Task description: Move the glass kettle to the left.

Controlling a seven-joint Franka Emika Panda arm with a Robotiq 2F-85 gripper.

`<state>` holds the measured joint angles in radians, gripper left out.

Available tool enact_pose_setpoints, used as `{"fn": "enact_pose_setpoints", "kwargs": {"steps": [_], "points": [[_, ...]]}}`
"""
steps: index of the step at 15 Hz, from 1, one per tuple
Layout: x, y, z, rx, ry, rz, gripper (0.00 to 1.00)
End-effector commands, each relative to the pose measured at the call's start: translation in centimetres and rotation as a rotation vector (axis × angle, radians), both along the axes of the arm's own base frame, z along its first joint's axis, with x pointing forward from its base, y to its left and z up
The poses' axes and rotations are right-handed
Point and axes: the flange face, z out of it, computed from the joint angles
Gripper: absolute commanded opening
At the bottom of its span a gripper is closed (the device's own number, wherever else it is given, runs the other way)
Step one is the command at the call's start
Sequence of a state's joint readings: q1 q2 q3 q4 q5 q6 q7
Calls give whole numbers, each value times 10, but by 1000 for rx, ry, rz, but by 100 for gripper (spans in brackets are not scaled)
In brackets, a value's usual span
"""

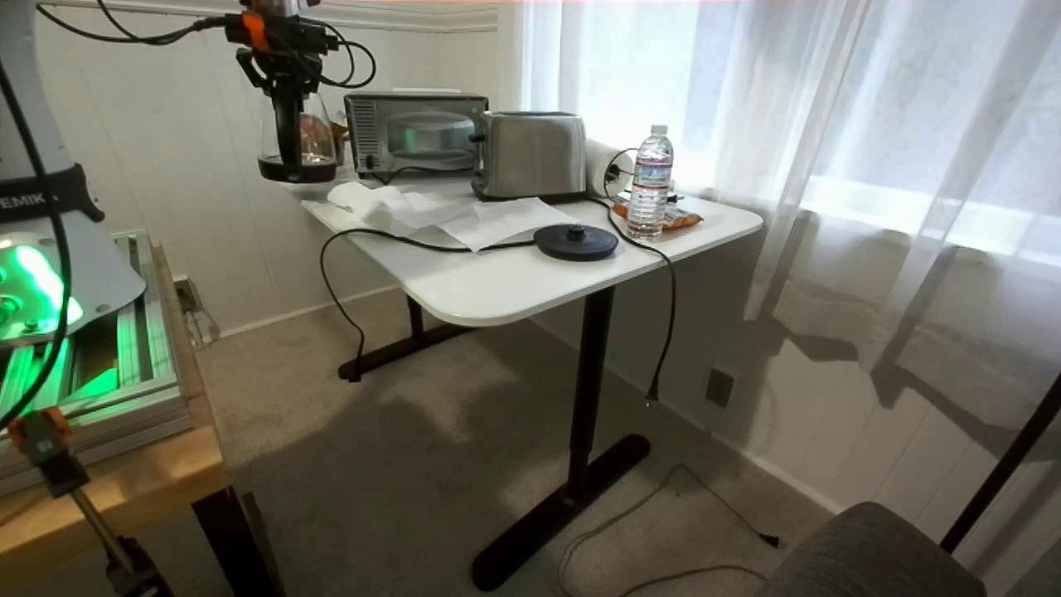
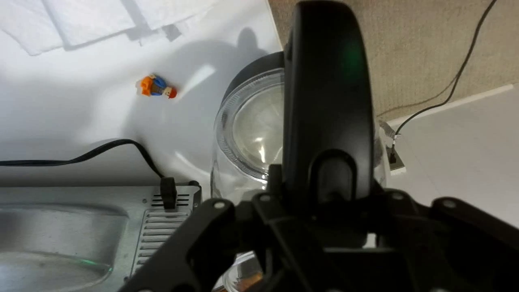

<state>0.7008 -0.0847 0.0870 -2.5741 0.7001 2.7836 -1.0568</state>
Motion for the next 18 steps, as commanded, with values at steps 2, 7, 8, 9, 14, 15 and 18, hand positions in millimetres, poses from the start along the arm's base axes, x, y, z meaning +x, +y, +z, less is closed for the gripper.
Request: {"fn": "enact_pose_setpoints", "kwargs": {"steps": [2, 7, 8, 9, 14, 15, 18], "points": [[23, 13, -6, 23, -95, -34, 19], [37, 14, -17, 30, -135, -66, 19], [40, 14, -19, 31, -142, -73, 19], [42, 13, -21, 32, -144, -77, 19], [56, -1, -26, 9, -177, -103, 19], [59, -7, -27, 0, -189, -114, 19], [66, -19, -24, -1, -201, -146, 19]]}}
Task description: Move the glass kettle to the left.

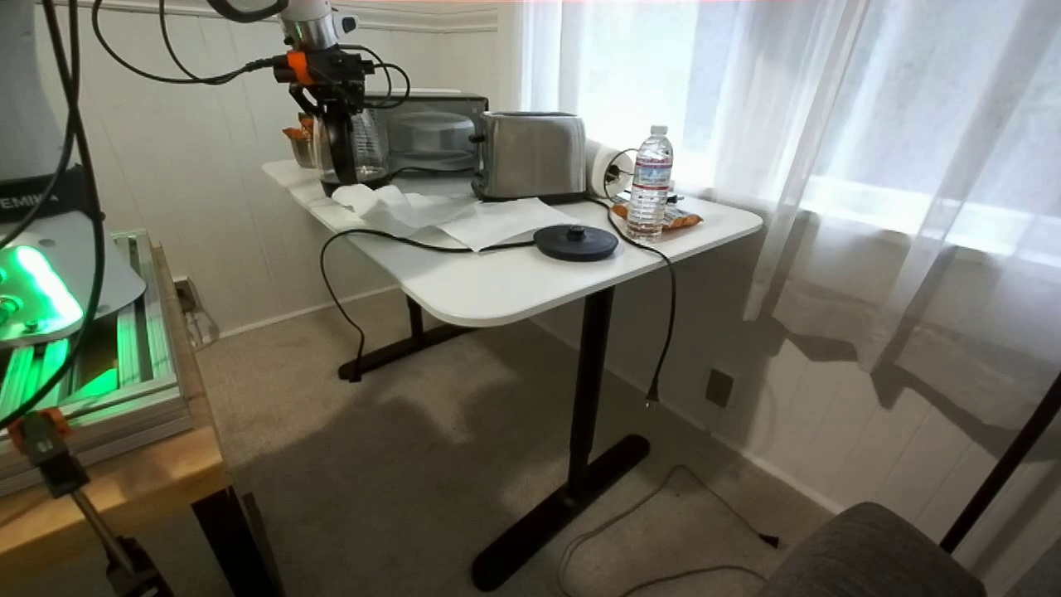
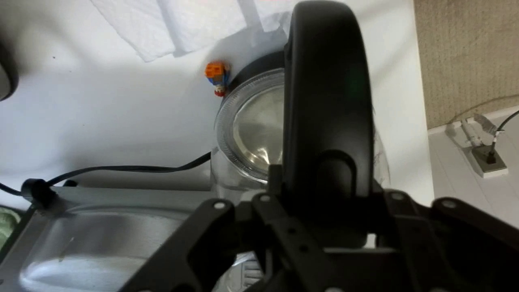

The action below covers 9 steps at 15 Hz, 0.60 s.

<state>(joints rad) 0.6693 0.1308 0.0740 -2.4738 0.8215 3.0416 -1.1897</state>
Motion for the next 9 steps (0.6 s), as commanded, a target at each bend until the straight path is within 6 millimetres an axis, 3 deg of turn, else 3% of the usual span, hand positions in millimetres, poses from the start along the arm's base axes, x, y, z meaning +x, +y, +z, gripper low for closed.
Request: {"fn": "enact_pose_setpoints", "kwargs": {"steps": [1, 9], "points": [[12, -7, 17, 21, -45, -19, 19], [4, 12, 9, 28, 32, 59, 19]]}}
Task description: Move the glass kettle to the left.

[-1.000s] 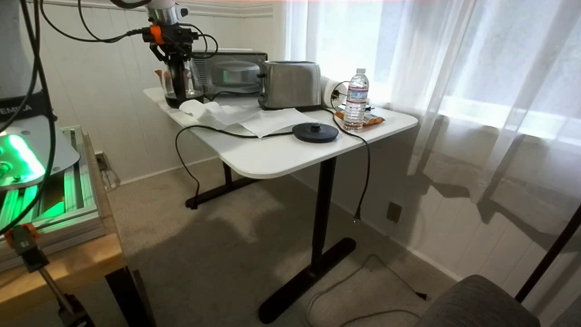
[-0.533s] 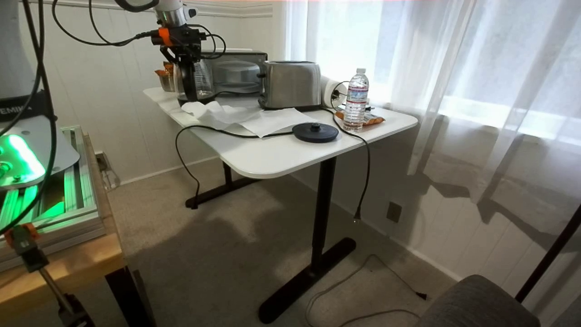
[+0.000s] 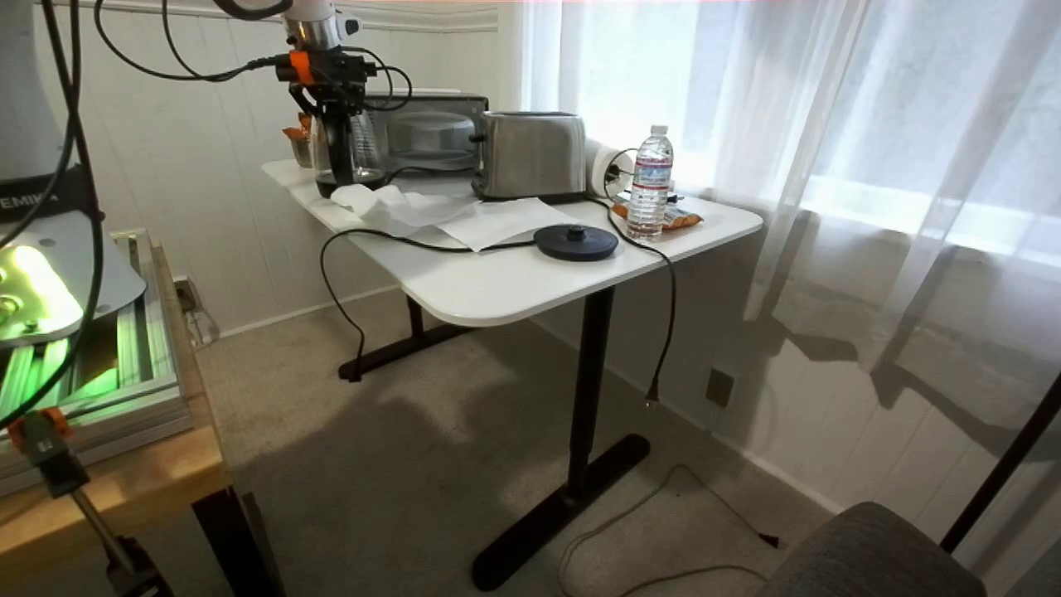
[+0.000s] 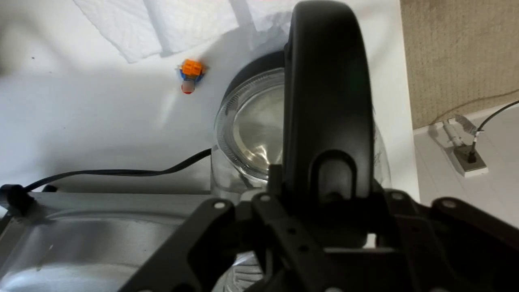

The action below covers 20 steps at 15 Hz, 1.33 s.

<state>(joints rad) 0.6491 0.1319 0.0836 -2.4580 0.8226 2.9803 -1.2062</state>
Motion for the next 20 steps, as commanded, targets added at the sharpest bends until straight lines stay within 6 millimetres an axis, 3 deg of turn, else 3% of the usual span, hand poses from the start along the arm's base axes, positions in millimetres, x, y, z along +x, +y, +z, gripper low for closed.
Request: {"fn": "enact_pose_setpoints", "kwargs": {"steps": [1, 2, 3, 4, 8, 13, 20], "points": [[2, 11, 9, 15, -12, 38, 19], [3, 9, 7, 6, -20, 42, 19], [4, 7, 6, -2, -24, 44, 56], [5, 6, 7, -2, -26, 44, 70], [11, 4, 20, 14, -28, 41, 98], [3, -14, 34, -38, 107, 34, 100], [-18, -40, 119, -19, 254, -16, 100]]}}
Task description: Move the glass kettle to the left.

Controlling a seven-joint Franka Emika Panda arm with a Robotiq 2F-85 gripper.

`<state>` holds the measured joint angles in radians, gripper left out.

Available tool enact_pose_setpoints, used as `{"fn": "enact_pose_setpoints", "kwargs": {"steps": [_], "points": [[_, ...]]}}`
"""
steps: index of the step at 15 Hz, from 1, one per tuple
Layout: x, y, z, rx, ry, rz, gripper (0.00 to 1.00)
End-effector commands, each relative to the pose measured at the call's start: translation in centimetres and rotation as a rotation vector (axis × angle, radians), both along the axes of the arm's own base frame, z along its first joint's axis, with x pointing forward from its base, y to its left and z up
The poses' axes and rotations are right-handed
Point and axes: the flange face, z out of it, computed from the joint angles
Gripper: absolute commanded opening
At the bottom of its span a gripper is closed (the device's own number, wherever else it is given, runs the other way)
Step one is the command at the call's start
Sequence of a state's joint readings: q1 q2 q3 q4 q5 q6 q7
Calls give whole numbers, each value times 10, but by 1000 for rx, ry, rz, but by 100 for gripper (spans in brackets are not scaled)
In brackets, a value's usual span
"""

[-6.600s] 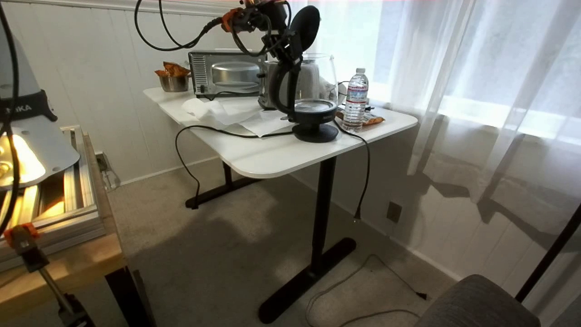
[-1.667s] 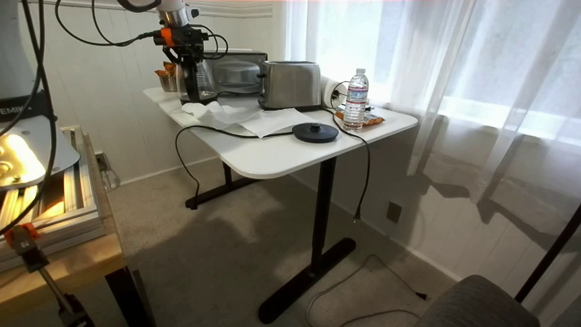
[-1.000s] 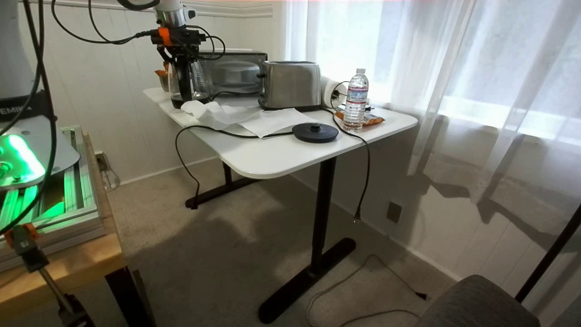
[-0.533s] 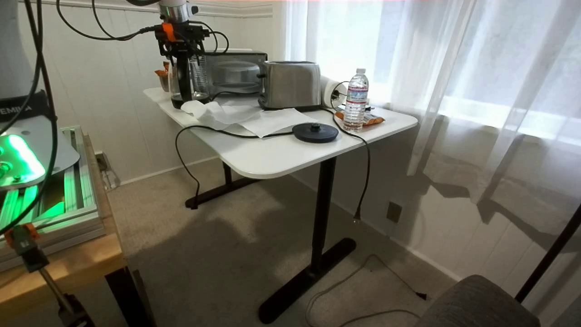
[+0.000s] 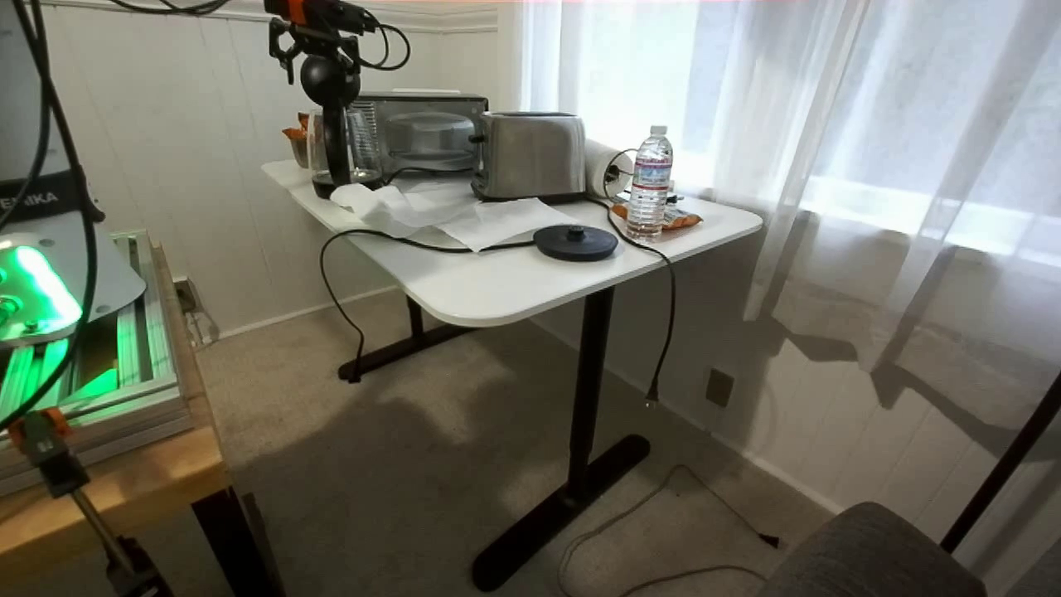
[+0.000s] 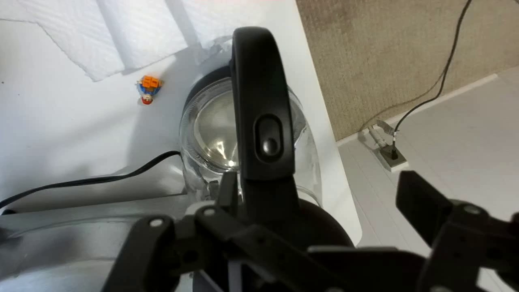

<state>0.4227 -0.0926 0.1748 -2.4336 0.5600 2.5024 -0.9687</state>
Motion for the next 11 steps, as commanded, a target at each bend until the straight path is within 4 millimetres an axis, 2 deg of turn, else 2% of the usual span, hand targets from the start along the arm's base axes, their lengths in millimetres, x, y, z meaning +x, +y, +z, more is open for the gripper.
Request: {"fn": "enact_pose_setpoints", "kwargs": {"steps": [1, 4, 6, 7, 9, 11], "points": [[-24, -22, 51, -16, 46, -82, 100], [-29, -39, 87, -16, 31, -190, 100], [-31, -49, 101, -36, 41, -211, 100], [-19, -36, 91, -3, 37, -179, 100], [-21, -39, 97, 0, 32, -185, 100], [-20, -38, 92, -4, 39, -183, 100]]}}
